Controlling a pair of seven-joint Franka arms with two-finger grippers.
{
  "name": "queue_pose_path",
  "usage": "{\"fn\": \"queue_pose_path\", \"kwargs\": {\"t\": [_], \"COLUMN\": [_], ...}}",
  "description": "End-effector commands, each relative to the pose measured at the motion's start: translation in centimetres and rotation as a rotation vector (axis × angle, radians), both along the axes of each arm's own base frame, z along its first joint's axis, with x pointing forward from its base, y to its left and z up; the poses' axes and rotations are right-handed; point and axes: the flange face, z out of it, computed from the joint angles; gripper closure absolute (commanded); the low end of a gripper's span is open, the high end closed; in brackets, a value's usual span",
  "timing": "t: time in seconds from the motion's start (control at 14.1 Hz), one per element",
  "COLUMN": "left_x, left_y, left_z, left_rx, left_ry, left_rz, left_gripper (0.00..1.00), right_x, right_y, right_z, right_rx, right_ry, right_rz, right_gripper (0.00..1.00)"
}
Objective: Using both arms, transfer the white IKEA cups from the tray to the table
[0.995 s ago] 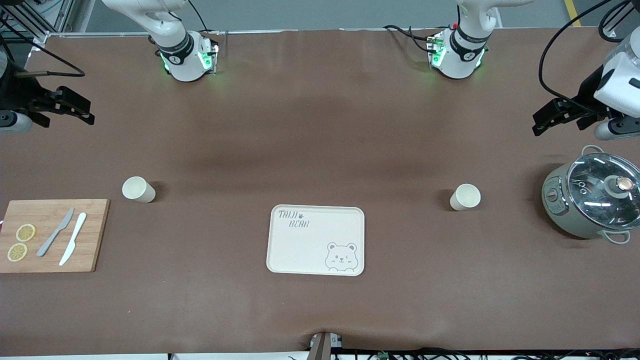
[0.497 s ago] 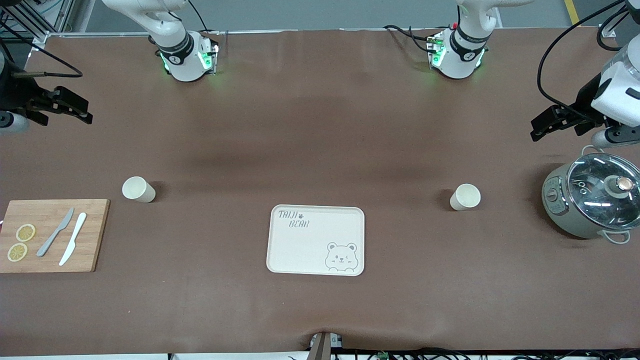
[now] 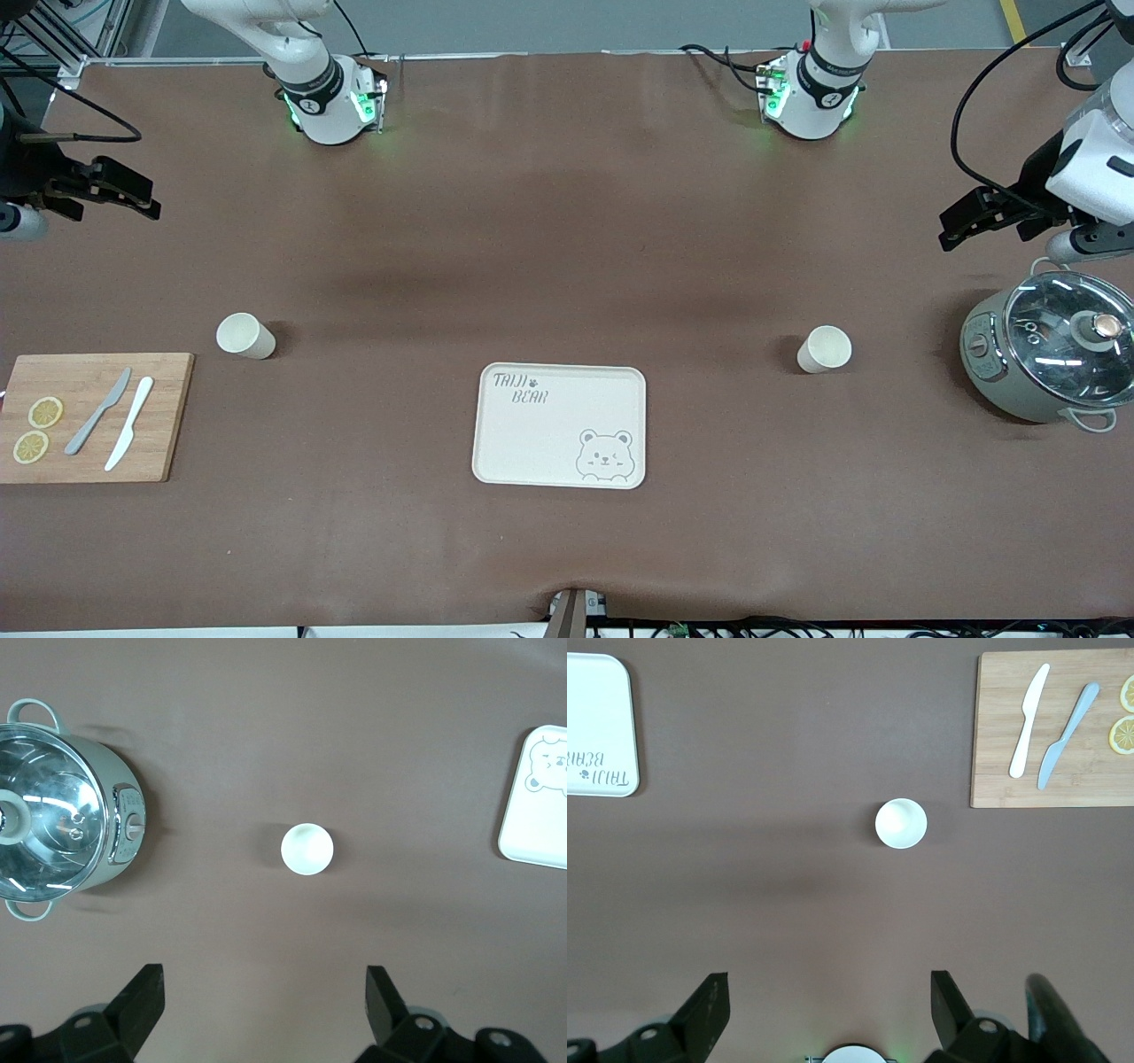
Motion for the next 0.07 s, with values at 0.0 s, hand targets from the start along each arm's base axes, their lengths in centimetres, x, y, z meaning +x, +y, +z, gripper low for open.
{"fn": "queue_pose_path", "kwargs": {"t": [0.0], "left_x": [0.23], "left_y": [-0.11], "left_z": [0.53], "left_rx": [0.010], "left_ry": [-0.009], "left_rz": [-0.023], "left_gripper": [0.00], "right_x": [-0.15], "right_y": [-0.06], "right_z": [0.41], "right_rx": [-0.002], "right_ry": [-0.001], "right_rz": [-0.013], "right_gripper": [0.00]}}
